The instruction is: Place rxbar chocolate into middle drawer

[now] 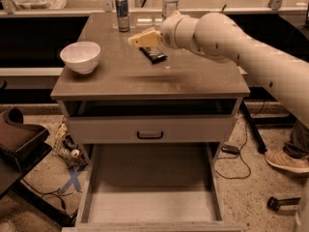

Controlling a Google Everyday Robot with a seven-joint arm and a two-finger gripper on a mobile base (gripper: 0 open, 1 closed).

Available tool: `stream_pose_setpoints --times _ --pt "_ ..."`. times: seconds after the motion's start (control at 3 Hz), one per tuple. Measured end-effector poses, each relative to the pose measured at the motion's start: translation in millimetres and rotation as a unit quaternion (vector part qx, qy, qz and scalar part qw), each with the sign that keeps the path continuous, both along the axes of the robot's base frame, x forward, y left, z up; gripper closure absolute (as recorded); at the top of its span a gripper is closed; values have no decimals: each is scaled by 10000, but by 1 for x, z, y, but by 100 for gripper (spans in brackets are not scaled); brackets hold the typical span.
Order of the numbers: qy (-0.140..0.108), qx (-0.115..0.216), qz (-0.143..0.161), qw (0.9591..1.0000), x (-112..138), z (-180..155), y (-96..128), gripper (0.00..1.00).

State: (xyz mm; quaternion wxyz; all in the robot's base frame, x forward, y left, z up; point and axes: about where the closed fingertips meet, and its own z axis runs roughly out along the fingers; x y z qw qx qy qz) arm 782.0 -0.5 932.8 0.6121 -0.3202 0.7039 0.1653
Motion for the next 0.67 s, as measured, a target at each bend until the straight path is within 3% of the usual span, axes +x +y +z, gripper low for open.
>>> stream_pose_setpoints --times 0.67 --pt "538 -66 15 9985 12 -61 21 0"
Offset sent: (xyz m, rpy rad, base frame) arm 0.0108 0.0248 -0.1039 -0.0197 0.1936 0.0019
